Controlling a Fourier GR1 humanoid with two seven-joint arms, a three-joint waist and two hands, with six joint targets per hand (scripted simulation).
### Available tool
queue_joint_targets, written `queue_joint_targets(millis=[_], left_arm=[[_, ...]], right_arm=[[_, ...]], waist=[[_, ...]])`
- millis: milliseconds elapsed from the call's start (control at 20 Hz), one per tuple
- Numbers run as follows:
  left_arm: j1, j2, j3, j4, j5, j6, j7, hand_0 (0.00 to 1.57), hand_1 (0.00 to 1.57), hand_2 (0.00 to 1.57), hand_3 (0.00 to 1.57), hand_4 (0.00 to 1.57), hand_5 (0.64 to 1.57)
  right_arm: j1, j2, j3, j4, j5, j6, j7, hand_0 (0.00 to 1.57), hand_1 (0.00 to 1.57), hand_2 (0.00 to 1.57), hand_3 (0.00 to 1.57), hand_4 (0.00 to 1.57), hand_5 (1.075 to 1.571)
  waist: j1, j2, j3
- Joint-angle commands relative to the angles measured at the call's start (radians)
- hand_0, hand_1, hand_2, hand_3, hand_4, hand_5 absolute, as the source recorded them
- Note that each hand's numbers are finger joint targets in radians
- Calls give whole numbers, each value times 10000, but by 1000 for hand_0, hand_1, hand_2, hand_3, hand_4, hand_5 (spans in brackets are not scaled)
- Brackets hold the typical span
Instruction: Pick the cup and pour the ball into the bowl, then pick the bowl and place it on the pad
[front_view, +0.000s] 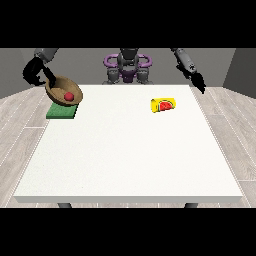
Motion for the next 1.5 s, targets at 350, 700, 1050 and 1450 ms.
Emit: queue_joint_targets(millis=[350, 700, 1050, 1450], left_arm=[[-588, 1555, 1328, -715, 1669, -1589, -598, 0, 0, 0, 0, 881, 1173], [-130, 1836, 1649, -1052, 1976, -1774, -925, 0, 0, 0, 0, 866, 1163], [86, 1948, 1790, -1737, 2352, -1799, -261, 0, 0, 0, 0, 861, 1188], [590, 1684, 1695, -1743, 2345, -1631, -105, 0, 0, 0, 0, 883, 1213]], right_arm=[[-170, 657, -1900, 2358, -494, -2157, -2142, 1571, 1571, 1571, 1571, 1316, 1553], [-753, 1170, -3312, 3284, -2041, -1395, -2279, 1571, 1571, 1571, 1265, 738, 1387], [-1780, -16, -4726, 4109, -3231, -652, -1508, 146, 146, 630, 236, 0, 1237], [-1835, -38, -4877, 4194, -3500, 108, -1580, 0, 0, 442, 0, 0, 1295]], waist=[[488, 2384, 34], [430, 2724, 34], [195, 2624, 30], [-71, 2104, 13]])
